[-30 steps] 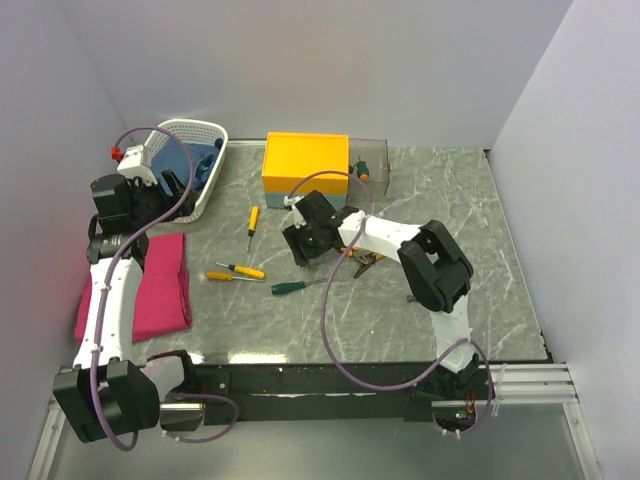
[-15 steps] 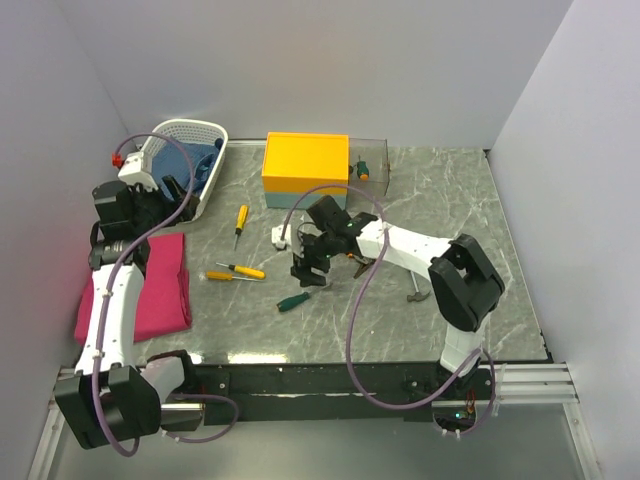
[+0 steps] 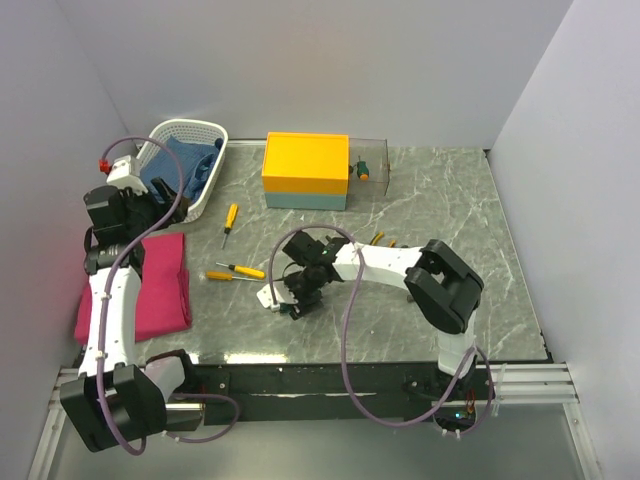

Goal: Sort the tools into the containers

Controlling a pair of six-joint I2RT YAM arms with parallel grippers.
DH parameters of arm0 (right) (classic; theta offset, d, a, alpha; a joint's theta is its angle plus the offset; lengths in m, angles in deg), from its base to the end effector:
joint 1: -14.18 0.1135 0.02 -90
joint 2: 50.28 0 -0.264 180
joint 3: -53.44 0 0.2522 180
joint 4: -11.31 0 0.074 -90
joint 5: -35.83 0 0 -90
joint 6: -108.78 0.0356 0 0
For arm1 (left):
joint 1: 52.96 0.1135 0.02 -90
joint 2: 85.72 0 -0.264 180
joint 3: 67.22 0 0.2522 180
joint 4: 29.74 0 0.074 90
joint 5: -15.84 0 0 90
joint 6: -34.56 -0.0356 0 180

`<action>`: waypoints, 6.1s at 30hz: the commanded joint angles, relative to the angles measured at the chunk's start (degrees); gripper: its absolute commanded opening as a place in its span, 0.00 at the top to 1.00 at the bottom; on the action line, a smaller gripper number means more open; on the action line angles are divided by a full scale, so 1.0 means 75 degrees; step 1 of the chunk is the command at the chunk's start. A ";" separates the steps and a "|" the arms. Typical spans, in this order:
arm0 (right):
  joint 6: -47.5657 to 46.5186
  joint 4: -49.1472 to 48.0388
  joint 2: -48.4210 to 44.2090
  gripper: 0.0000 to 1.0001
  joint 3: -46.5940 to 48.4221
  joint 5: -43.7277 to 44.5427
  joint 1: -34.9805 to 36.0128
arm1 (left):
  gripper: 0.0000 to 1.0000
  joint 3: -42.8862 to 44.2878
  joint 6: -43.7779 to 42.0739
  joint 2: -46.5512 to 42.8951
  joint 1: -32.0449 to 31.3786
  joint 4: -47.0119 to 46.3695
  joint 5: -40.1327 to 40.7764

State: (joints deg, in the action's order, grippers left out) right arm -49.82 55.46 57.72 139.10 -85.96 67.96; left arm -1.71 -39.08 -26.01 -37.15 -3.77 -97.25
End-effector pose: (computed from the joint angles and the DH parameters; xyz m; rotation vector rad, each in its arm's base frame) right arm 0.2073 0.3148 0.1731 -2.3452 1.1145 0.6624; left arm 0.2328 0.0514 0.3301 -0.2652 1.8944 -0.3932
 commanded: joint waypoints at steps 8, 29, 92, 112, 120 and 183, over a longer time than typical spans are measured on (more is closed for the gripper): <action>0.0438 0.0026 0.0681 0.61 0.0584 0.0348 0.0024 | 0.27 0.0155 0.0455 0.0149 0.0106 -0.0502 -0.0331; 0.6352 -0.1273 -0.1603 1.00 0.3046 -0.0543 -0.2060 | 0.28 0.1044 -0.0119 0.1273 -0.1745 -0.0843 -0.0109; 0.6886 -0.1896 -0.0304 0.30 0.3118 -0.1386 -0.3071 | 0.24 0.0917 -0.0037 0.1884 -0.1253 -0.2191 0.0817; 0.6345 -0.3046 0.2331 0.35 0.3490 0.0208 -0.0526 | 0.23 -0.0044 0.0140 0.0606 -0.0855 -0.1440 0.0958; 0.6298 -0.2412 0.2743 0.34 0.3866 0.0710 -0.0151 | 0.23 -0.0231 0.0045 0.0196 -0.0855 -0.1429 0.1028; 0.9370 -0.1275 0.0622 0.99 0.4453 0.3805 -0.4991 | 0.28 0.0589 0.1358 0.2821 -0.1030 -0.2717 0.0009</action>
State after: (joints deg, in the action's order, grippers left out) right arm 21.94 47.05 61.39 169.76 -60.32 30.50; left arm 3.38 -28.19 -2.10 -44.49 -23.70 -96.81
